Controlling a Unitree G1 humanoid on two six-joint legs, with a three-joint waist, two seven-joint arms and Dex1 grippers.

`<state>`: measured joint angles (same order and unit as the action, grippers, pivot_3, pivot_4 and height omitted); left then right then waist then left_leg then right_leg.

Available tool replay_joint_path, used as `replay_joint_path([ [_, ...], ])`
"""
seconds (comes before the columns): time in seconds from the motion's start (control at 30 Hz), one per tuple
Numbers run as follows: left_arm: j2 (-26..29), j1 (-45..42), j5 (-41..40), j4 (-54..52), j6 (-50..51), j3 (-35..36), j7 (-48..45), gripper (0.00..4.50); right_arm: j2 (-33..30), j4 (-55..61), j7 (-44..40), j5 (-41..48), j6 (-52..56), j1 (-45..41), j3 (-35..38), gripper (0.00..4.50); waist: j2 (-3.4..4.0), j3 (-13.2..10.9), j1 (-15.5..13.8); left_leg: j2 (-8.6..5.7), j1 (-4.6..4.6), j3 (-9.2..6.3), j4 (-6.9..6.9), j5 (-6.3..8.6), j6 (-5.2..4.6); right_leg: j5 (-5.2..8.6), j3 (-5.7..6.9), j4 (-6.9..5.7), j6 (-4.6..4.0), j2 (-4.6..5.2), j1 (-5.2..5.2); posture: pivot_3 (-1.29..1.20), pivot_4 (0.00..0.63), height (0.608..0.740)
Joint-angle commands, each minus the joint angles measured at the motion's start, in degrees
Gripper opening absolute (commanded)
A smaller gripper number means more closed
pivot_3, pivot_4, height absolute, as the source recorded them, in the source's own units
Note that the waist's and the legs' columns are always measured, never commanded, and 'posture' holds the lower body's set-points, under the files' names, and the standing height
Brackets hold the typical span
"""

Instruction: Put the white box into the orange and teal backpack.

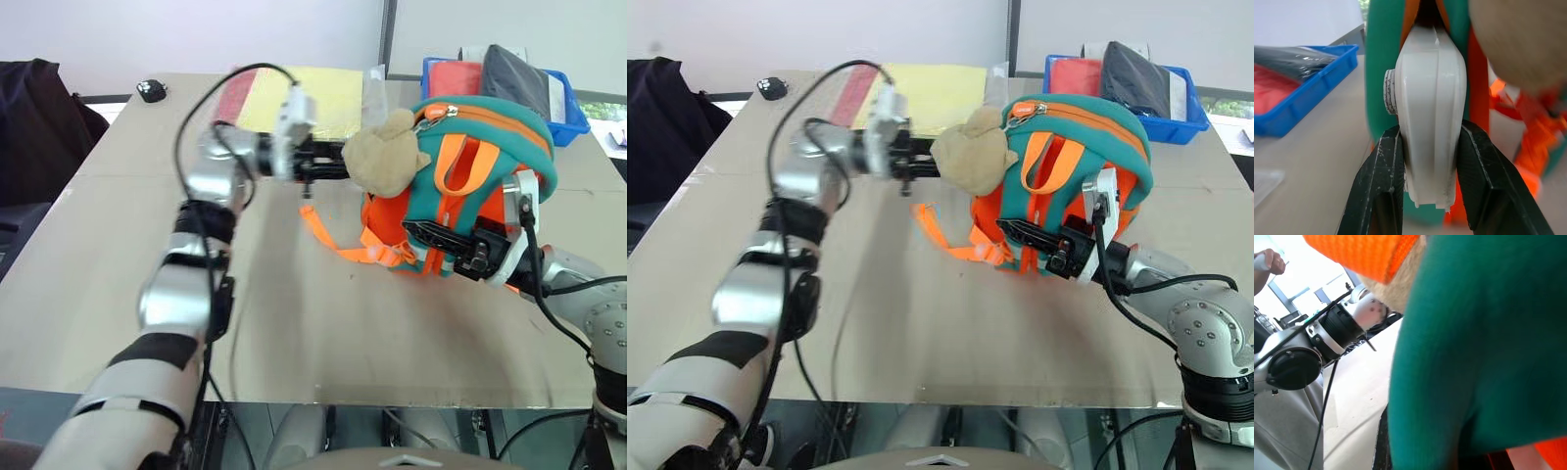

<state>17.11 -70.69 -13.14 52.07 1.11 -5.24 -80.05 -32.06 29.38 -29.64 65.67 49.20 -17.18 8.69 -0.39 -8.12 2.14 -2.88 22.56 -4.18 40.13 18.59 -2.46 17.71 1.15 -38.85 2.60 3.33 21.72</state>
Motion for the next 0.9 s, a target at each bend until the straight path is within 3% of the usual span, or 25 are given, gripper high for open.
replay_joint_path([
  [0.03, -5.0, -5.9, 3.4, 6.5, -2.6, 0.2, 10.6, 1.05, 0.7, 1.9, -0.4, 0.0, -1.1, -0.5, -0.9, 0.06, -0.01, 0.0, 0.0, -0.05, 0.0, -0.1, 0.0, 0.0, 0.0, 0.0, 0.02, 0.01, 0.01, 0.01, 0.0, 0.0, 0.15, 0.74],
  [0.13, -9.4, -8.1, 6.2, 11.0, -4.8, -0.2, 15.4, 1.05, 1.5, 2.5, 0.1, -0.5, -1.5, 0.2, -1.5, 0.06, -0.01, 0.0, 0.1, -0.07, 0.0, -0.2, 0.0, 0.0, 0.0, 0.0, -0.02, -0.03, 0.01, -0.01, 0.01, 0.0, 0.15, 0.74],
  [0.2, -10.8, -8.2, 6.2, 11.7, -5.8, 0.3, 13.4, 1.05, 1.9, 3.0, 0.7, -0.7, -1.6, 0.5, -1.5, 0.06, 0.0, 0.0, 0.1, -0.07, -0.02, -0.23, 0.0, 0.0, 0.0, 0.0, -0.06, -0.05, 0.01, -0.02, 0.01, 0.0, 0.15, 0.74],
  [0.3, -10.9, -7.6, 5.6, 11.3, -4.3, 0.8, 8.6, 2.29, 2.3, 3.7, 1.4, -0.7, -1.7, 0.9, -1.1, 0.0, 0.0, 0.0, 0.2, -0.07, -0.02, -0.26, 0.0, 0.0, 0.01, 0.0, -0.15, -0.06, 0.01, -0.07, 0.04, 0.0, 0.15, 0.74],
  [0.43, -10.0, -7.1, 4.8, 10.9, -4.3, 3.5, 13.3, 4.3, 2.4, 4.0, 1.7, -0.8, -2.0, 1.4, -1.0, 0.0, 0.0, 0.0, 0.2, -0.16, -0.02, -0.41, 0.02, 0.0, 0.01, 0.0, -0.21, -0.05, 0.01, -0.07, 0.08, 0.0, 0.15, 0.74],
  [0.47, -9.6, -7.2, 1.9, 10.1, -1.4, 6.0, 12.5, 4.45, 2.5, 3.9, 1.8, -0.8, -2.1, 1.4, -1.0, 0.0, 0.0, 0.0, 0.2, -0.17, -0.02, -0.41, 0.03, 0.0, 0.01, 0.0, -0.21, -0.05, 0.01, -0.06, 0.08, 0.0, 0.15, 0.74],
  [0.63, -3.0, -2.9, -6.7, -2.1, 10.5, 13.7, 10.2, 4.45, 3.7, 3.4, 2.3, -1.5, -2.7, 0.5, -1.9, 0.0, 0.0, 0.0, 0.8, -0.28, -0.01, -0.71, 0.01, -0.01, 0.02, 0.0, -0.4, -0.11, 0.0, -0.14, 0.31, 0.0, 0.15, 0.74],
  [0.9, 11.0, 14.7, -22.0, -39.5, 41.8, 17.1, 11.6, 4.45, 4.7, 1.8, 2.2, -3.0, -3.4, -1.1, -3.1, 0.0, 0.03, 0.0, 1.6, -0.73, -0.32, -1.65, -0.06, -0.05, 0.13, -0.01, -1.04, -0.22, 0.0, -0.17, 0.47, 0.0, 0.15, 0.74],
])
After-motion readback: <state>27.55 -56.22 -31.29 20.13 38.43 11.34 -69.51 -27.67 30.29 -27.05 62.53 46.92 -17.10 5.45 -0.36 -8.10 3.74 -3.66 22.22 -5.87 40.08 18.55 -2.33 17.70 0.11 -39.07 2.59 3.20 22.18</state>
